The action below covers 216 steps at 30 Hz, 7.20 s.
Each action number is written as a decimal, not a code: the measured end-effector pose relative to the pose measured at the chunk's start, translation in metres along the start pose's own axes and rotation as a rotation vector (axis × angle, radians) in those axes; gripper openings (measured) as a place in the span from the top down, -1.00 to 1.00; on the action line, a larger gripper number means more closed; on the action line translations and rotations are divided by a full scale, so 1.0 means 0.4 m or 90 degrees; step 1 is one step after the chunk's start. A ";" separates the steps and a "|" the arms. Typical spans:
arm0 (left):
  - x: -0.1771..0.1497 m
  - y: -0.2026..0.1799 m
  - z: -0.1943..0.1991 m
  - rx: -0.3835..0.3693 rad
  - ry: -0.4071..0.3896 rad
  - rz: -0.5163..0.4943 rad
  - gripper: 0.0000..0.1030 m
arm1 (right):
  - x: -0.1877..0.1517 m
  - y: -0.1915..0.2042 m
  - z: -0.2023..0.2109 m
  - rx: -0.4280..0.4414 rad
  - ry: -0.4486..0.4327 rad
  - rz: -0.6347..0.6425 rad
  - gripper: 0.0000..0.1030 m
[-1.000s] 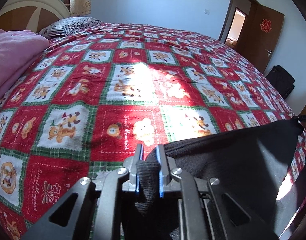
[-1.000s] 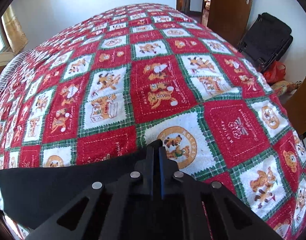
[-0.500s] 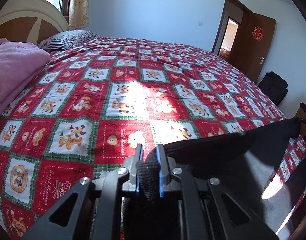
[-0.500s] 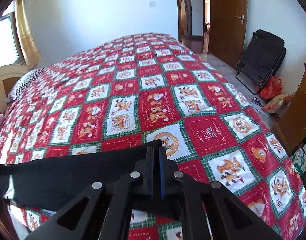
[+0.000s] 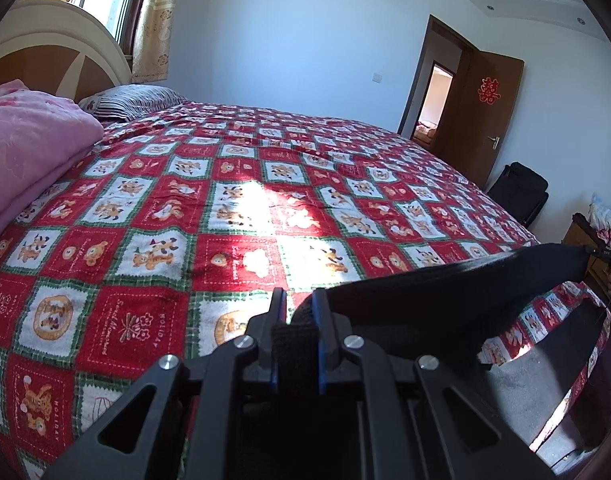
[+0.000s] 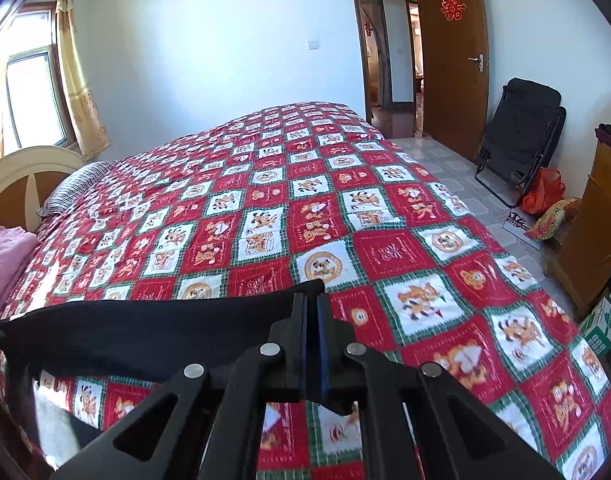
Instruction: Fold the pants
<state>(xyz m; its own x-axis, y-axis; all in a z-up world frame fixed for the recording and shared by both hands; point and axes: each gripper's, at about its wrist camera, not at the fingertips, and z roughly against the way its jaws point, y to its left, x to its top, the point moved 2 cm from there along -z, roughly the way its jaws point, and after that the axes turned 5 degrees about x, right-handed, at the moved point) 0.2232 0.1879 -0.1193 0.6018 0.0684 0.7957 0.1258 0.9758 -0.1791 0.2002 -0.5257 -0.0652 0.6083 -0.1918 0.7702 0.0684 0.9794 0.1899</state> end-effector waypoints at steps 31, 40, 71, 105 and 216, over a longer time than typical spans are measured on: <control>-0.266 -0.072 0.081 0.059 -0.001 -0.185 0.71 | -0.267 0.131 0.300 -0.028 -0.033 0.099 -0.18; -0.269 -0.075 0.086 0.061 -0.011 -0.186 0.71 | -0.447 0.730 0.126 0.166 0.098 0.422 -0.18; -0.344 -0.074 0.161 0.033 0.003 -0.242 0.72 | -0.696 0.962 -0.007 0.248 0.202 0.577 0.92; -0.262 0.023 0.135 -0.062 0.042 0.021 0.85 | -0.705 0.947 -0.030 0.240 0.206 0.542 0.92; -0.390 -0.956 0.019 -0.321 0.101 -0.443 0.87 | -0.358 0.012 0.282 -0.050 -0.074 -0.149 0.89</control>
<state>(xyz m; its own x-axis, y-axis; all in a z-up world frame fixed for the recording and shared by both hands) 0.0752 -0.1943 -0.1708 0.3563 -0.5751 0.7364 0.8173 0.5739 0.0527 0.0240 -0.5008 -0.1059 0.4740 -0.4156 0.7763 0.2612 0.9083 0.3268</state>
